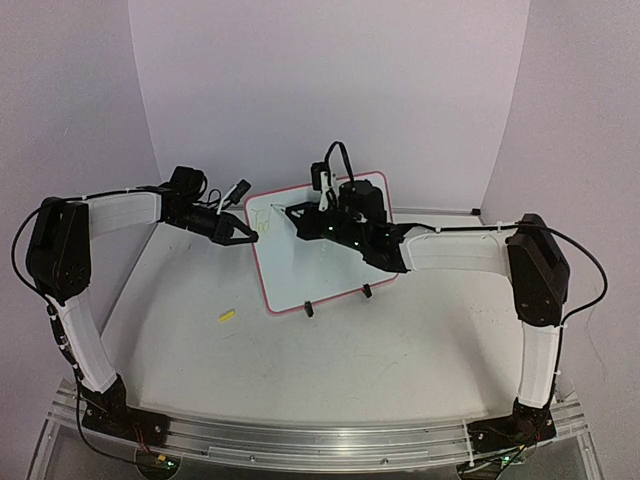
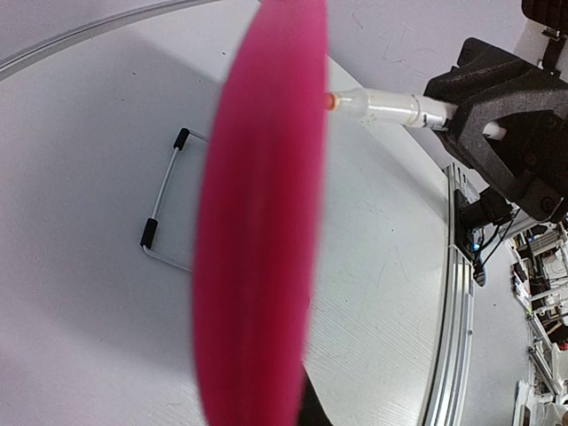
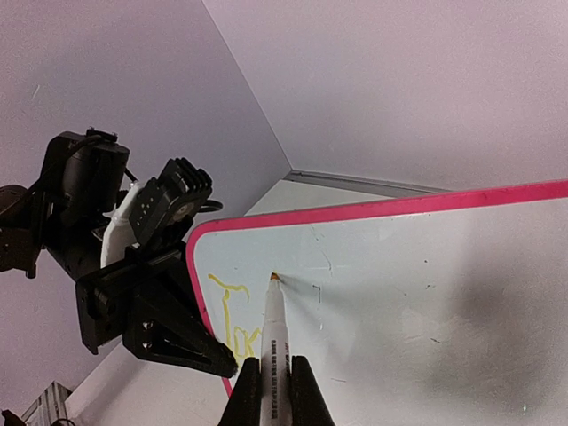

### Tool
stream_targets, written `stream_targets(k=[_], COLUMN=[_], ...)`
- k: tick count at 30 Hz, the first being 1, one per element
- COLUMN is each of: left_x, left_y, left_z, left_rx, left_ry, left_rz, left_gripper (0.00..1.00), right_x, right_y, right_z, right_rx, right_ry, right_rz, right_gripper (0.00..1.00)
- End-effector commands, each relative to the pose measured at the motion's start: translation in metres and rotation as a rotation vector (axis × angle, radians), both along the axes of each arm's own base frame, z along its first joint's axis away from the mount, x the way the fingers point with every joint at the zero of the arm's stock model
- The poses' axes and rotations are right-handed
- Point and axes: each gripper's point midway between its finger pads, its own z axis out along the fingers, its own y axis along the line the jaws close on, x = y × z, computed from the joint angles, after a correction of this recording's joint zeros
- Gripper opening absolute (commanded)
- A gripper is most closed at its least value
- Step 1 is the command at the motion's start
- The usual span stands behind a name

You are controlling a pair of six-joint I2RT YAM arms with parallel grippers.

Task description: Write a sentence on the whiteboard

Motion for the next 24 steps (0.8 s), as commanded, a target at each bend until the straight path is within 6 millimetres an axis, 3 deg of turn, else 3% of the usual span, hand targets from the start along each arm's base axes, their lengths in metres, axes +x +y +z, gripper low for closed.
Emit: stream_targets(k=[1, 18, 24], left_x=[-0.001, -0.001, -0.001], left_y=[-0.003, -0.002, -0.002], left_z=[0.004, 0.003, 0.003], left_rx=[0.038, 0.04, 0.04], left_ry=[-0.032, -0.03, -0.03], left_rz=[-0.006, -0.004, -0.004], left_gripper=[0.0, 0.0, 0.0], right_x=[-0.001, -0.014, -0.015], right_y=[0.003, -0.006, -0.017], right_z=[-0.018, -0.045, -0.034], right_rx=[-0.02, -0.055, -0.047], right_ry=[0.023, 0.076, 0.055], right_rz=[0.026, 0.032, -0.005], right_gripper=[0.0, 0.0, 0.0])
